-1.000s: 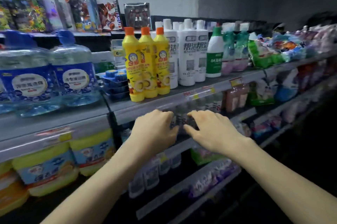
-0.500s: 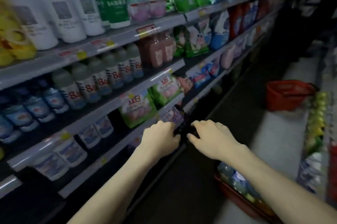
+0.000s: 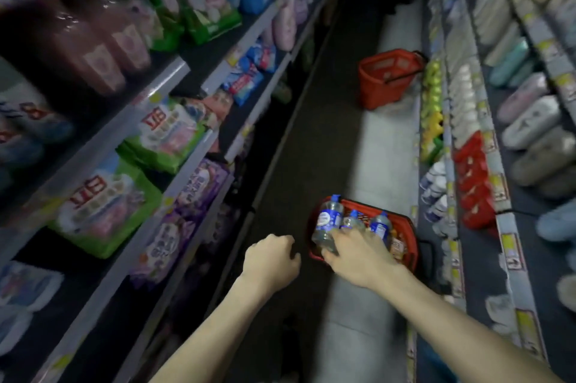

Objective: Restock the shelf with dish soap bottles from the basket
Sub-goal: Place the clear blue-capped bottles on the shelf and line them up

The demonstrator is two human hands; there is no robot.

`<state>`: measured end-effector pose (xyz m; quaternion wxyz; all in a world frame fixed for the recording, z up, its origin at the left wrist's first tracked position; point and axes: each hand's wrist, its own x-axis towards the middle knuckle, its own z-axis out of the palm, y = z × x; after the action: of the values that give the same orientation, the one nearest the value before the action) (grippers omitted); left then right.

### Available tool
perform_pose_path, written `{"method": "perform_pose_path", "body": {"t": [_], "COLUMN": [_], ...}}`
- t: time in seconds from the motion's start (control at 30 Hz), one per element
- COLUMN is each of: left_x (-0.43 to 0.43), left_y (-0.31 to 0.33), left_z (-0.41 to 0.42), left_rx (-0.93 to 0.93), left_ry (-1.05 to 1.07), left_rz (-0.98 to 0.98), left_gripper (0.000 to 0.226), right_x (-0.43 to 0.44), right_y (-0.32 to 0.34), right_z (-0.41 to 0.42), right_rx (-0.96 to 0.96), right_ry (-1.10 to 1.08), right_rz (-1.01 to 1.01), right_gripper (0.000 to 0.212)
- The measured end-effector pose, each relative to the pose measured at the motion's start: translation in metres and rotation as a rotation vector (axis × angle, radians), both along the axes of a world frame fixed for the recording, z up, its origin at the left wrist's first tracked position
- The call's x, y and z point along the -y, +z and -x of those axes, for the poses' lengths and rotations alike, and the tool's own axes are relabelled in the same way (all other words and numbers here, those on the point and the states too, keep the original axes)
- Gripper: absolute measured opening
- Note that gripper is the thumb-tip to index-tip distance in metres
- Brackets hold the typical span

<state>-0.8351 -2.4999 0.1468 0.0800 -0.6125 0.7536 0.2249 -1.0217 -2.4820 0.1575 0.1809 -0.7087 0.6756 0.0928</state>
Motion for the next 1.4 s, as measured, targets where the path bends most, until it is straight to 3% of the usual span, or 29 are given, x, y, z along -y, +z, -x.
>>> {"method": "perform_pose_path", "body": {"t": [0.4, 0.6, 0.83, 1.1, 1.2, 1.4], "left_x": [0.085, 0.117, 0.156, 0.193, 0.206, 0.224], "left_y": [-0.085, -0.129, -0.183, -0.279, -0.322, -0.407], "left_z": [0.047, 0.082, 0.157, 0.26, 0.288, 0.319], "left_rx": [-0.024, 0.022, 0.046, 0.086, 0.118, 0.122], "left_ry": [-0.204, -0.237, -0.213, -0.273, -0.306, -0.204], "left_rz": [-0.226, -0.339, -0.479, -0.536, -0.529, -0.571], "left_gripper": [0.039, 0.029, 0.034, 0.035, 0.032, 0.03], "right_x": [0.025, 0.055, 0.108, 0.152, 0.163, 0.169], "right_y": [-0.079, -0.122, -0.191, -0.288, -0.327, -0.405], "right_z": [0.06, 0.107, 0.166, 0.243, 0.268, 0.295], "right_rx": [0.045, 0.033, 0.054, 0.018, 0.058, 0.236], "right_ry": [-0.328, -0.367, -0.332, -0.276, -0.333, -0.537], "right_rz": [-0.205, -0.26, -0.36, -0.464, -0.485, -0.54], "right_gripper": [0.045, 0.037, 0.037, 0.041, 0.046, 0.035]}}
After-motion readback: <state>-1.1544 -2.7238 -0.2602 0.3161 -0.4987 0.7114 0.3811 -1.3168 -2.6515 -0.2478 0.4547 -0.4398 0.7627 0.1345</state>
